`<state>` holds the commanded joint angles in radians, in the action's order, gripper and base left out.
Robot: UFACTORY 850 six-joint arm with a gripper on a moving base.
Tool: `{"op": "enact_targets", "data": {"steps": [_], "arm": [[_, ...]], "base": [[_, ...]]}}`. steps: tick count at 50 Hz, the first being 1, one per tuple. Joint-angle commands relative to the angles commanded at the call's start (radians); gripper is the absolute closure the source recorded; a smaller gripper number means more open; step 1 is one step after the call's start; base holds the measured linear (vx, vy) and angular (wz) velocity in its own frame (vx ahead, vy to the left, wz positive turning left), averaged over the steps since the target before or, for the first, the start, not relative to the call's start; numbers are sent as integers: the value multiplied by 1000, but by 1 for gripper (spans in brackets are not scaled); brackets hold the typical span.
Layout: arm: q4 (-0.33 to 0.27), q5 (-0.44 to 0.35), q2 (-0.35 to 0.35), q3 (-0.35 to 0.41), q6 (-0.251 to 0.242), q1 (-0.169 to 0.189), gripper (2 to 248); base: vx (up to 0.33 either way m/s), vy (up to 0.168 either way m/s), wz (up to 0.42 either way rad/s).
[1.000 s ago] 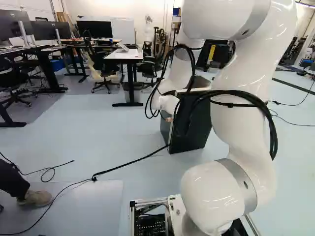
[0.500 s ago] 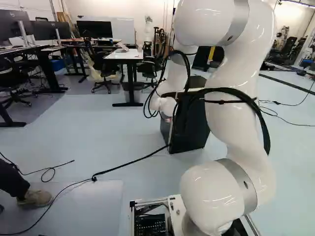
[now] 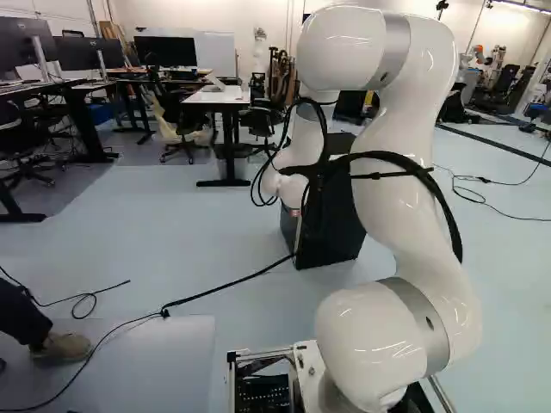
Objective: Open the fridge door
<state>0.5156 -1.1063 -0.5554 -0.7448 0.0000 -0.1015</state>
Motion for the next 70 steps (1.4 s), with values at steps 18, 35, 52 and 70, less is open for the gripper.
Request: {"op": "enact_targets", "data": {"steps": [18,35,52,70], "arm": [[85,-60,-67,-39,0,11,3],[166,-117,-134,-84,0,13,3],[246,-174,-198,-126,0,14,3],[308,-216,-229,-152,0,13,3]], "base": [[0,0,0],[0,0,0],[0,0,0],[0,0,0]]}}
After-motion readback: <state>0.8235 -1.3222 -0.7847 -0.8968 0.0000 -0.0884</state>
